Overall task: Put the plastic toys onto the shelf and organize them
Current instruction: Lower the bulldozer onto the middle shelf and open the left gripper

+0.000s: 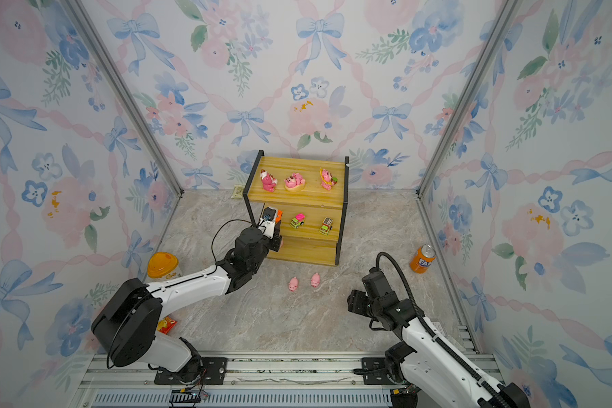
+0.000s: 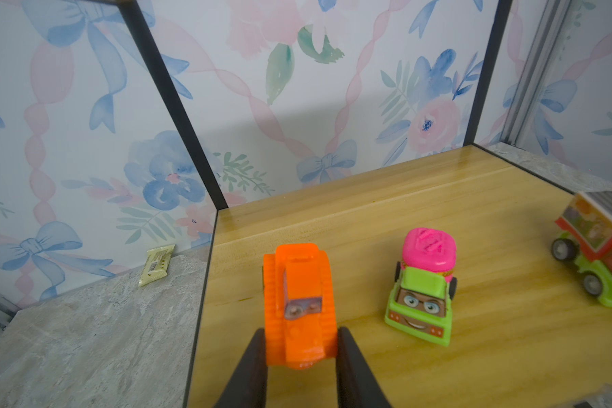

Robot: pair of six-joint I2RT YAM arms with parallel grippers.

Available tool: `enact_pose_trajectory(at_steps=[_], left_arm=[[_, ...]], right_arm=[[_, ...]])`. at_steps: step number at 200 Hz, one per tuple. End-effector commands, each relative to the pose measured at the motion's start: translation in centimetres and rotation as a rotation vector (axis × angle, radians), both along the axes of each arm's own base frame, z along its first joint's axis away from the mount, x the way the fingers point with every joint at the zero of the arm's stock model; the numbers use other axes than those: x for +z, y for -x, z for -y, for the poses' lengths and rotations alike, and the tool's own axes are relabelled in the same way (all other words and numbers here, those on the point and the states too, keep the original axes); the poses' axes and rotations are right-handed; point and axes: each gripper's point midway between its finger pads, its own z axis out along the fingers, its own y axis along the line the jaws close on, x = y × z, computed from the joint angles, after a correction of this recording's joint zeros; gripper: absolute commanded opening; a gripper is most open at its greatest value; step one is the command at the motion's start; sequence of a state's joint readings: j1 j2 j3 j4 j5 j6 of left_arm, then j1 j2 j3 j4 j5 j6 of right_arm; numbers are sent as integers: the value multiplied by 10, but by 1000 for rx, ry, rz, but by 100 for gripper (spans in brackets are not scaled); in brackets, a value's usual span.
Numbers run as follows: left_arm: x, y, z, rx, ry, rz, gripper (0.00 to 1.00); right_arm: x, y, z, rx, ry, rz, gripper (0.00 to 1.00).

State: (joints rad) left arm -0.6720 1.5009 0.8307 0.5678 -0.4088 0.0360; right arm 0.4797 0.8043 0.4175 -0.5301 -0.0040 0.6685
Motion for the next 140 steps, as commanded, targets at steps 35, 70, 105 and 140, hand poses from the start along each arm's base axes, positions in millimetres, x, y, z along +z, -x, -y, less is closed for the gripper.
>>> enact_pose_trajectory(at_steps=[35, 70, 105, 140], left_arm=[[7, -12, -2, -48, 14, 15, 32], [5, -15, -3, -64, 11, 11, 33], [3, -16, 0, -88, 16, 4, 33], [1, -17, 1, -92, 25, -4, 36]], right_arm=[[4, -7, -3, 4, 1, 19, 70], [5, -9, -3, -3, 0, 16, 70], [5, -9, -3, -6, 4, 17, 70], [5, -8, -1, -7, 9, 16, 70]])
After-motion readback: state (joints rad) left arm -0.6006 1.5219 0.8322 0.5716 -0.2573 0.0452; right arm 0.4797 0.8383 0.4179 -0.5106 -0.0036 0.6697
